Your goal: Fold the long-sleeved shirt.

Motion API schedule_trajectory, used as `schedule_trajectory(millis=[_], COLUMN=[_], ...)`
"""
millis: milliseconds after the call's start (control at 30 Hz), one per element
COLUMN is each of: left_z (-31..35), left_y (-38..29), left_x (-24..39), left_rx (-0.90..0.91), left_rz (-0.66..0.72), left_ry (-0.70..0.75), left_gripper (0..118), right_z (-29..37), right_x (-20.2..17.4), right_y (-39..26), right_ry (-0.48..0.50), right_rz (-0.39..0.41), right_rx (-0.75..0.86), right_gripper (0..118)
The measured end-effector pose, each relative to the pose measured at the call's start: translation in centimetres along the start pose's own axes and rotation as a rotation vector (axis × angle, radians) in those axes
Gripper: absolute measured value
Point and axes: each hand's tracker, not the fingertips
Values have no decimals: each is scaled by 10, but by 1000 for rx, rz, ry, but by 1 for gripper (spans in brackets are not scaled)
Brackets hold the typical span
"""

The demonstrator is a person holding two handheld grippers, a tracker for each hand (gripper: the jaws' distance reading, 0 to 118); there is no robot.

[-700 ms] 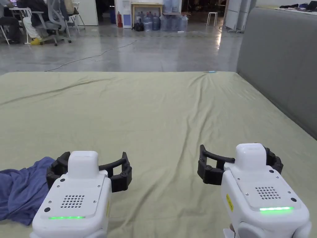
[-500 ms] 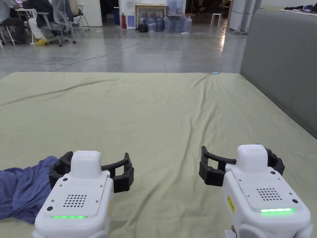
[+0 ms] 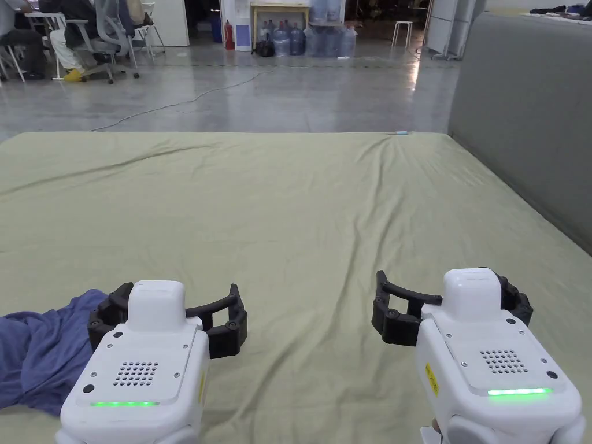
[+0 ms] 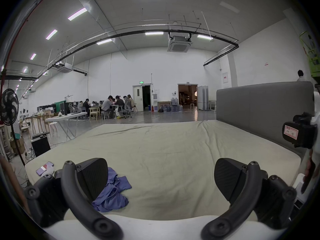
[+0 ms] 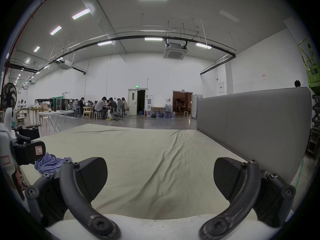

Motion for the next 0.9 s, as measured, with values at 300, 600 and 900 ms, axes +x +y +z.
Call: schedule_trajectory(millis=[300, 600, 900], left_z=[2, 4, 0], left_y=[1, 1, 2], left_x=[4, 7, 6], left_rx=[1, 6, -7], left_rz=[3, -12, 14], left_ry=[-10, -6, -10], left_gripper=[118, 118, 117], right_z=[0, 1, 2], right_x=[3, 4, 5], right_y=[-1, -1, -1], right_ry=[-10, -2, -4], right_rz=[-2, 2, 9], right_rx=[-4, -11, -7], right_gripper=[118, 118, 118])
